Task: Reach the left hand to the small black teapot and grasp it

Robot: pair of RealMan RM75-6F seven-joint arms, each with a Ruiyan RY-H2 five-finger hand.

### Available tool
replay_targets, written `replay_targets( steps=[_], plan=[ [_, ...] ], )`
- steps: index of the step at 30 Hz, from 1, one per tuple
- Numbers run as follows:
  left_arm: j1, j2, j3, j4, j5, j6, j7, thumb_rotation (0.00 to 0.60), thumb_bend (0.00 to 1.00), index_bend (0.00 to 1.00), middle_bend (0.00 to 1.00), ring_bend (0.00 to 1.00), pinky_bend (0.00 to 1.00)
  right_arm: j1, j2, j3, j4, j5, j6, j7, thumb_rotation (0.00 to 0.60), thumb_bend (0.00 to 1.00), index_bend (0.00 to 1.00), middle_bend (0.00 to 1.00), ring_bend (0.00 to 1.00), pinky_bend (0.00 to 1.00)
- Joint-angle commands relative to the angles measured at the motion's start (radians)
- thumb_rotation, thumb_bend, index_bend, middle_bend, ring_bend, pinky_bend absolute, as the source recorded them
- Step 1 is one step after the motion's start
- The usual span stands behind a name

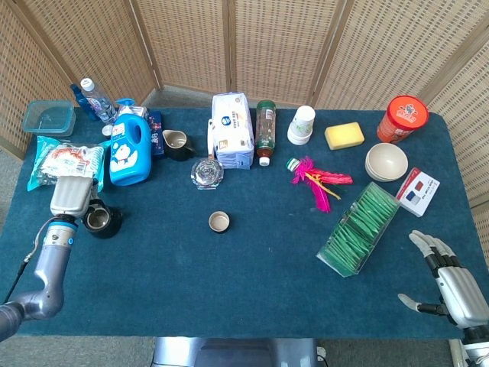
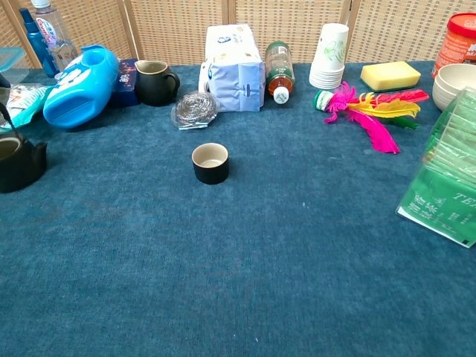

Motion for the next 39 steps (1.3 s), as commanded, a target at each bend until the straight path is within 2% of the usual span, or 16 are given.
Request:
replay_targets(
  steps=[1,9,14,24,39],
  plan=[
    [0.011,0.035,0.001,-0.044,0.012,-0.008,-0.043,0.600,0.66,0.63,0.86,0.83,1.00,0.000,0.000,-0.001,0.000,0.000,0.000,0.001,0.600,0.00,0.00,0.00,0.00,0.00],
    [0.015,0.089,-0.003,-0.115,0.073,0.026,-0.101,0.600,0.66,0.63,0.86,0.83,1.00,0.000,0.000,-0.004,-0.003,-0.002,0.000,-0.005,0.600,0.00,0.00,0.00,0.00,0.00],
    [0.004,0.118,0.002,-0.183,0.189,0.084,-0.138,0.600,0.66,0.63,0.86,0.83,1.00,-0.001,0.002,-0.004,-0.004,-0.001,0.004,-0.001,0.600,0.00,0.00,0.00,0.00,0.00],
    [-0.026,0.131,0.010,-0.268,0.306,0.132,-0.118,0.600,0.65,0.63,0.86,0.83,1.00,-0.003,0.006,-0.002,0.003,-0.001,0.012,0.013,0.600,0.00,0.00,0.00,0.00,0.00],
    [-0.089,0.078,0.002,-0.350,0.288,0.114,0.068,0.600,0.65,0.63,0.86,0.82,1.00,-0.003,0.007,-0.002,0.008,-0.003,0.018,0.019,0.600,0.00,0.00,0.00,0.00,0.00]
  ],
)
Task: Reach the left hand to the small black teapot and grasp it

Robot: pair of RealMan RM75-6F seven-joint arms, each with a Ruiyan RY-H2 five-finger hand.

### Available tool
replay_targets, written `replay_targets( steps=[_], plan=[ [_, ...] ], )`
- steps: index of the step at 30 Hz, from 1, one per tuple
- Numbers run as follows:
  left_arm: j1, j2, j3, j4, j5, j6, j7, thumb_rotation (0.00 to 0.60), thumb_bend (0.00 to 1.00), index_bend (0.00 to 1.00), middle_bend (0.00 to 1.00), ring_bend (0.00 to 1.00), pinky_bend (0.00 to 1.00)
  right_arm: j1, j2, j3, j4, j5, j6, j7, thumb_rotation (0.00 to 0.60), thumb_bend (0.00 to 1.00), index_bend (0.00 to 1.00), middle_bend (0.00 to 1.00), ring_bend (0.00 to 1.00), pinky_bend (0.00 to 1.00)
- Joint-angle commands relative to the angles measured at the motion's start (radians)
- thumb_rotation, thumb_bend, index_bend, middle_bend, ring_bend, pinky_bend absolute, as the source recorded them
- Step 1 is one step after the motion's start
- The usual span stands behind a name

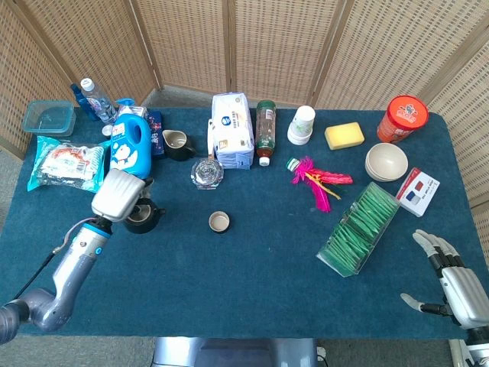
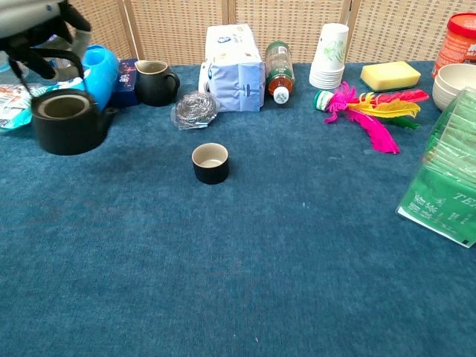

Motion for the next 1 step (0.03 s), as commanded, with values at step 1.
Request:
replay_targets(
  steps=[1],
  plan=[
    [-0.010,-0.018,0.002,-0.007,-0.014,-0.003,0.030,0.600,0.65,0.63,0.86,0.82,1.00,0.000,0.001,0.000,0.001,-0.001,0.002,0.002,0.600,0.00,0.00,0.00,0.00,0.00]
  ],
)
